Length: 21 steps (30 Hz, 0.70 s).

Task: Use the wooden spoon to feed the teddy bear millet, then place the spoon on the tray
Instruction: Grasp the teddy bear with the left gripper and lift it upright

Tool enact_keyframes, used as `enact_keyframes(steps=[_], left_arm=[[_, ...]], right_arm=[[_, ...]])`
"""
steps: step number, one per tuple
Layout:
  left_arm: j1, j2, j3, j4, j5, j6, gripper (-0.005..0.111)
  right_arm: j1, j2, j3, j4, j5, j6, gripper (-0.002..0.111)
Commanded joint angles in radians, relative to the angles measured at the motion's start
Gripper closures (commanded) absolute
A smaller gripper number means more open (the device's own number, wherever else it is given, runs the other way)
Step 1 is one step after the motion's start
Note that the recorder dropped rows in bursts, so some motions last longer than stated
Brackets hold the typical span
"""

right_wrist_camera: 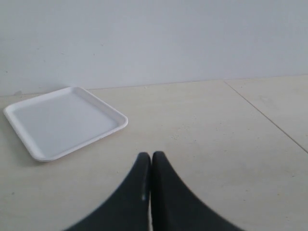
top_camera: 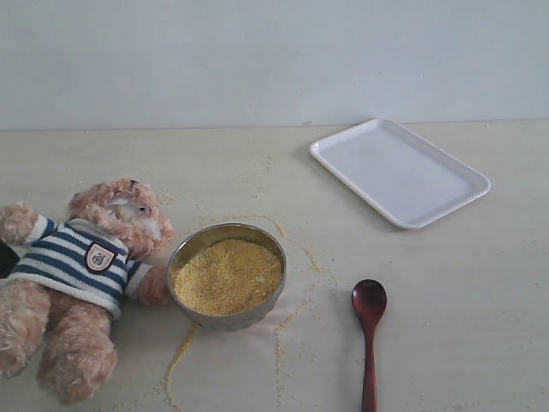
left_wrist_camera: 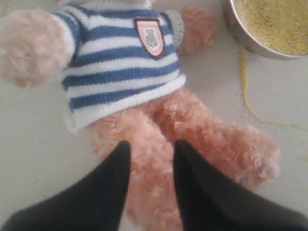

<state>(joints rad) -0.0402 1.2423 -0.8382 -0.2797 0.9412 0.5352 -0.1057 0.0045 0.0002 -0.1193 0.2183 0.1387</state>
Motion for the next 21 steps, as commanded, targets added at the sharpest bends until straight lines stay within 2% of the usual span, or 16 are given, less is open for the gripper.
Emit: enact_keyframes(steps=[1,3,4,11,14,21], left_arm=[[-0.005,0.004,0.062,-0.064,-0.179,0.084,0.029],[-0.005,0.004,0.09,-0.068,-0.271,0.078,0.005],[-0.005,0.004,0.098,-0.073,-0.301,0.06,-0.003],[-0.005,0.004,0.11,-0.095,-0.339,0.033,-0.004],[-0.003,0.004,0.153,-0.095,-0.377,0.003,-0.004],[-0.003,0.004,0.304,-0.109,-0.716,-0.259,-0.004]], right_arm=[[-0.001,-0.004,0.0,-0.001,-0.004,-0.003,0.108],[-0.001,-0.004,0.0,-0.001,-0.004,-0.003,0.108],[-0.001,-0.004,0.0,-0.001,-0.004,-0.003,0.108],[-0.001,-0.004,0.0,-0.001,-0.004,-0.003,0.108],[-0.001,-0.004,0.0,-0.001,-0.004,-0.003,0.108],[-0.001,-0.004,0.0,-0.001,-0.004,-0.003,0.108]])
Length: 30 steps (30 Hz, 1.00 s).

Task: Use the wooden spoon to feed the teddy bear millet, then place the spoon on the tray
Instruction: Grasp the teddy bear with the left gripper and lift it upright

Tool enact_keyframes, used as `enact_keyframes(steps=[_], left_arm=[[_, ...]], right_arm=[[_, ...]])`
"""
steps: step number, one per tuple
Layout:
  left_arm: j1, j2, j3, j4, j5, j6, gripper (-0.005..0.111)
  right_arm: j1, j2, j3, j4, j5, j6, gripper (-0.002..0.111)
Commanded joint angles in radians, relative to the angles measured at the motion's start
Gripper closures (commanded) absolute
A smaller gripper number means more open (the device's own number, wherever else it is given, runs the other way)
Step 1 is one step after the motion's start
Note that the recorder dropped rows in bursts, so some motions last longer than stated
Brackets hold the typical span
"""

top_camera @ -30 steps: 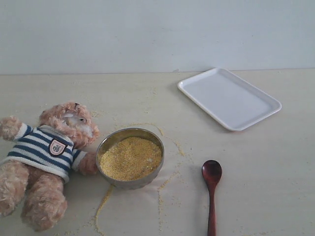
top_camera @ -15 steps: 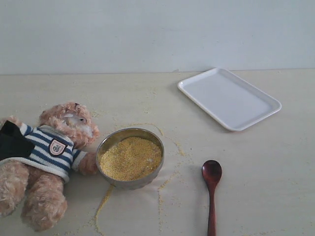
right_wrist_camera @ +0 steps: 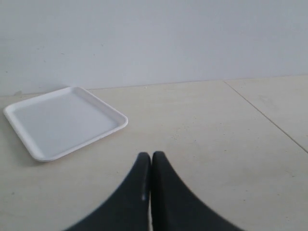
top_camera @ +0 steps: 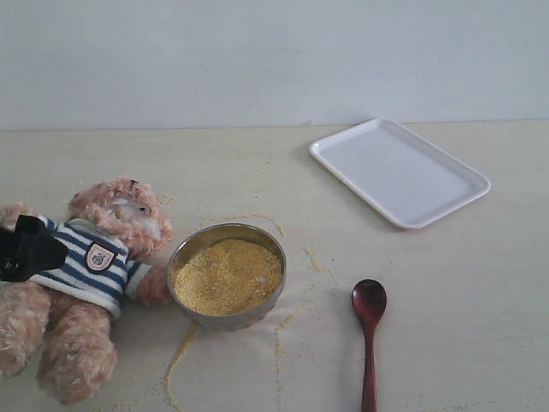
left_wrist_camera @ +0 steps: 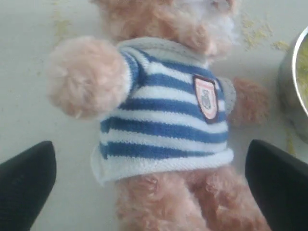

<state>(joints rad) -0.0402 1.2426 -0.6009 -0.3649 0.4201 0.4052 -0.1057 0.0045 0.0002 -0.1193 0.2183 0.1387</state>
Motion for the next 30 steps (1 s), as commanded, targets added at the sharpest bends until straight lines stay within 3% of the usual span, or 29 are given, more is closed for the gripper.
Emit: enact_keyframes(steps=[1,5,11,21,28,30], left_arm=[[-0.003,0.003,0.078,-0.023,-0.236,-0.136,-0.004],[-0.003,0.02,0.08,-0.006,-0.268,-0.083,-0.004],[-0.003,0.155,0.073,-0.012,-0.209,0.046,-0.004],[-0.003,0.411,-0.065,-0.065,-0.139,0.06,-0.004],[-0.005,0.502,-0.129,-0.065,-0.139,0.06,-0.003],[-0.005,0.515,-0.136,-0.065,-0.133,0.06,0.001]], right_arm=[[-0.001,-0.004,0.0,-0.001,-0.004,-0.003,0.108],[-0.001,-0.004,0.0,-0.001,-0.004,-0.003,0.108],[-0.001,-0.004,0.0,-0.001,-0.004,-0.003,0.108],[-0.001,-0.004,0.0,-0.001,-0.006,-0.003,0.108],[-0.001,-0.004,0.0,-0.001,-0.006,-0.003,0.108],[-0.001,-0.004,0.0,-0.001,-0.006,-0.003,0.108]])
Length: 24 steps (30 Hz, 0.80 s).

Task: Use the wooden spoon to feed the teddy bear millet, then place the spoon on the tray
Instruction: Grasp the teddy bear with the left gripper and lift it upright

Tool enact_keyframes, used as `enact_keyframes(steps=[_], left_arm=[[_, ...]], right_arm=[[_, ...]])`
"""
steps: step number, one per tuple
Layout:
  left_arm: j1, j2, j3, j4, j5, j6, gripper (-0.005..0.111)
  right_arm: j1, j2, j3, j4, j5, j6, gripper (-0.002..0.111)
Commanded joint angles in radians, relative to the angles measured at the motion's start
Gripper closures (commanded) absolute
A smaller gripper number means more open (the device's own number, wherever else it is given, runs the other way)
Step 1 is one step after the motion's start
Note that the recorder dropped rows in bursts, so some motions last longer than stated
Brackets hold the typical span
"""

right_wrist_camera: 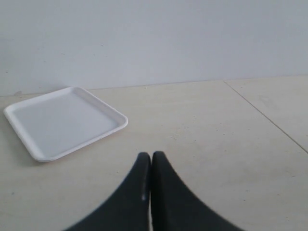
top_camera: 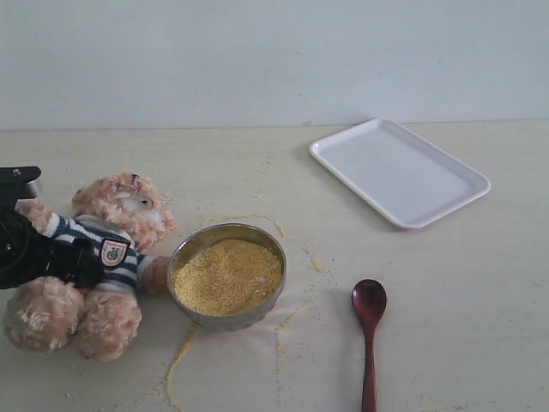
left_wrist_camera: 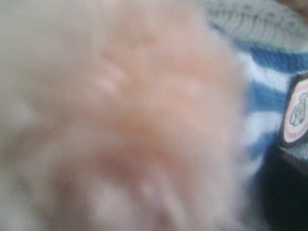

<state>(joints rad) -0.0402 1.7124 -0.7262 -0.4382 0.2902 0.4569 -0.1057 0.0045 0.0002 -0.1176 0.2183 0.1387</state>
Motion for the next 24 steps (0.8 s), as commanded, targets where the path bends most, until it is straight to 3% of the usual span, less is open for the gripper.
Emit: enact_keyframes(steps=[1,3,8,17,24], left_arm=[[-0.005,0.051,-0.015,0.003,-0.001,0.008,0.007],[-0.005,0.057,-0.017,-0.002,-0.001,0.008,0.028],[-0.005,0.062,-0.019,-0.011,0.029,0.008,0.102],[0.002,-0.035,-0.021,-0.012,0.06,0.015,0.102],[0.114,-0.331,-0.089,-0.012,0.276,-0.014,0.102]], right_arm=[[-0.001,-0.004,0.0,-0.003,-0.006,-0.003,0.108],[-0.001,-0.004,0.0,-0.003,-0.006,-0.003,0.108],[-0.001,-0.004,0.0,-0.003,-0.006,-0.003,0.108],[-0.001,-0.004,0.0,-0.003,-0.008,-0.003,0.108],[-0.001,-0.004,0.0,-0.003,-0.008,-0.003,0.108]])
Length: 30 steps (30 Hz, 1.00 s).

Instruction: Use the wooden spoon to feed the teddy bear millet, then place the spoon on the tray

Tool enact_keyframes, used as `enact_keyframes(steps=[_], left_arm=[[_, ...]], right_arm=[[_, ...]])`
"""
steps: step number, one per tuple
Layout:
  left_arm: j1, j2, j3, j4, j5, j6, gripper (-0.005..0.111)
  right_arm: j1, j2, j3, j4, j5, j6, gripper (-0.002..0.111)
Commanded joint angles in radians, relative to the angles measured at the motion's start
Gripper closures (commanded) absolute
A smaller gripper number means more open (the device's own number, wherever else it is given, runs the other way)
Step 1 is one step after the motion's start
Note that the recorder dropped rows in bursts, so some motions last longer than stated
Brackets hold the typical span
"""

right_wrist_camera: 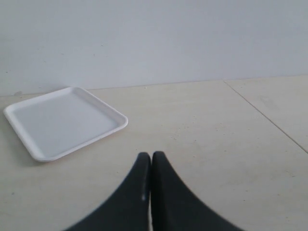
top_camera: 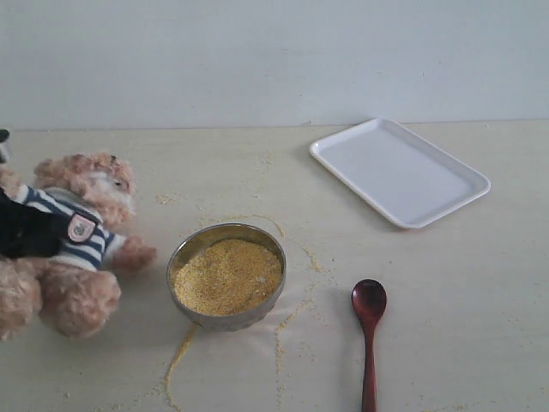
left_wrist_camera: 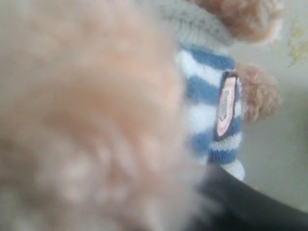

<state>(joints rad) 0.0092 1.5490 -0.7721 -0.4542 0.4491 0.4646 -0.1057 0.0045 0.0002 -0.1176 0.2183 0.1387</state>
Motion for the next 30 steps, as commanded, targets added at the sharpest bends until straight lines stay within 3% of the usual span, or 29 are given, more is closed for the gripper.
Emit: enact_keyframes(steps=[1,8,11,15,20,23,30], left_arm=[[0.083,-0.212,-0.05,0.001,0.151,-0.031,0.102],[0.146,-0.437,-0.031,-0.096,0.349,-0.016,0.102],[0.148,-0.508,0.041,-0.214,0.348,0.038,0.102],[0.148,-0.552,0.157,-0.442,0.325,0.229,0.102],[0.167,-0.553,0.218,-0.444,0.303,0.226,0.102],[0.193,-0.553,0.219,-0.449,0.364,0.306,0.102],[0.168,-0.553,0.25,-0.597,0.325,0.419,0.102]], right_arm=[[-0.001,-0.004,0.0,-0.003,-0.008,-0.003,0.108],[-0.001,-0.004,0.0,-0.003,-0.008,-0.003,0.108],[-0.001,-0.004,0.0,-0.003,-0.008,-0.003,0.108],[-0.001,-0.004,0.0,-0.003,-0.008,-0.003,0.108],[-0.001,-0.004,0.0,-0.003,-0.008,-0.003,0.108],[-0.001,-0.004,0.0,-0.003,-0.01,-0.003,0.108],[-0.001,-0.004,0.0,-0.002,-0.012,-0.003,0.108]])
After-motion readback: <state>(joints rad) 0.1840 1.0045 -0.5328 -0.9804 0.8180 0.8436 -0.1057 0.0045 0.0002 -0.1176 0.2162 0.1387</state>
